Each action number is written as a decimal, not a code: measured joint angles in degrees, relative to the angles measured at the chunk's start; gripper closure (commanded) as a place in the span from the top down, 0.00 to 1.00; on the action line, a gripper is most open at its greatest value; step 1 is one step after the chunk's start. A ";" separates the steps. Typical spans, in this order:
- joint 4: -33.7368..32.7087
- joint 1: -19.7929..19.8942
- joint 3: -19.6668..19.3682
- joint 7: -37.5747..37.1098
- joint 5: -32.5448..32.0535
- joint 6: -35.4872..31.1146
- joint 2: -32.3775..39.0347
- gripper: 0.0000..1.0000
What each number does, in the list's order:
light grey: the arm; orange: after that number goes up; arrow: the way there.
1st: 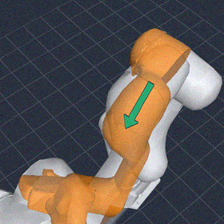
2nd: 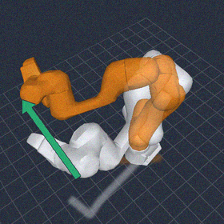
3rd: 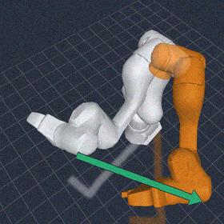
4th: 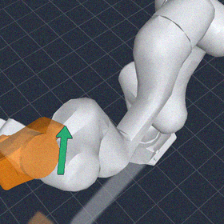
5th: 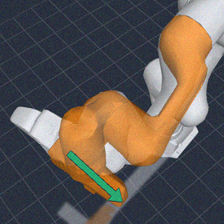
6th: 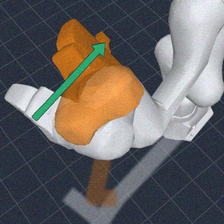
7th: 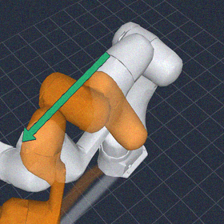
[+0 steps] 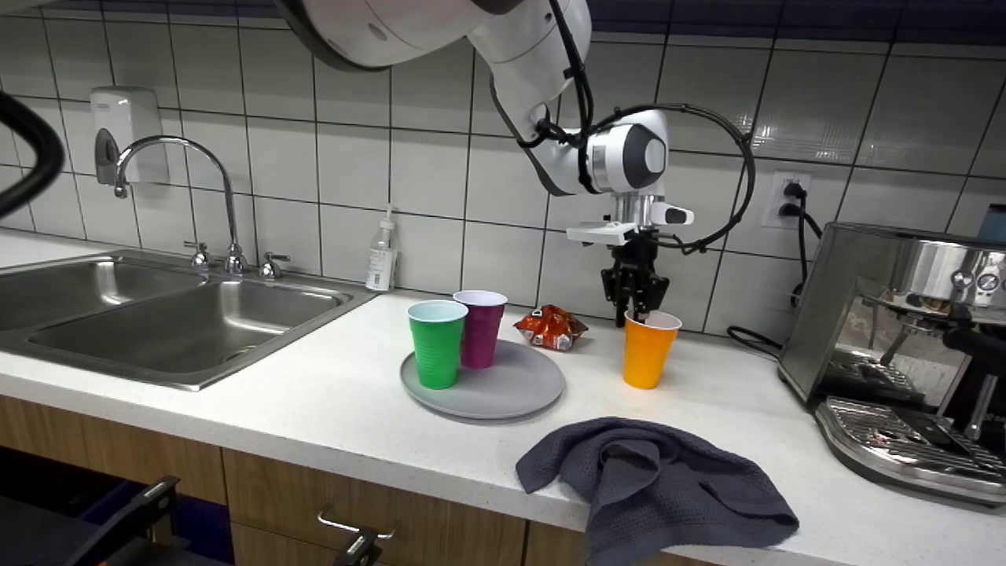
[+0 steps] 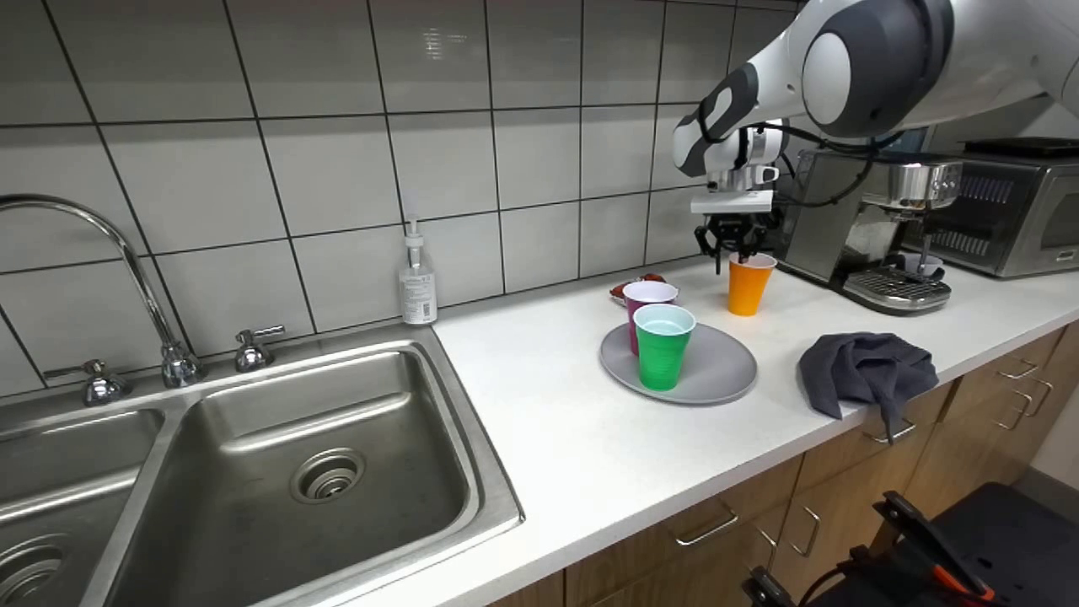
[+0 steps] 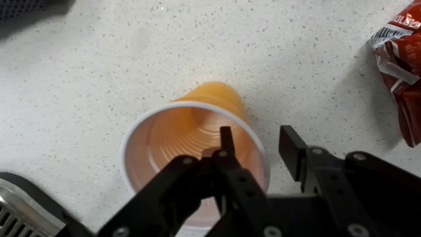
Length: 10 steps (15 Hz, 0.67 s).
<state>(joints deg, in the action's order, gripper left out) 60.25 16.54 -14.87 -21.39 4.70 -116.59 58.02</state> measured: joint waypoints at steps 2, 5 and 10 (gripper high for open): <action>-0.03 0.14 0.00 0.00 0.07 0.00 0.00 0.00; -0.04 0.35 -0.02 0.00 0.09 0.00 0.00 0.00; -0.05 0.55 -0.07 0.00 0.09 0.00 -0.15 0.01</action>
<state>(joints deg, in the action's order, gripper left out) 60.20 17.09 -14.94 -21.39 4.79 -116.59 57.88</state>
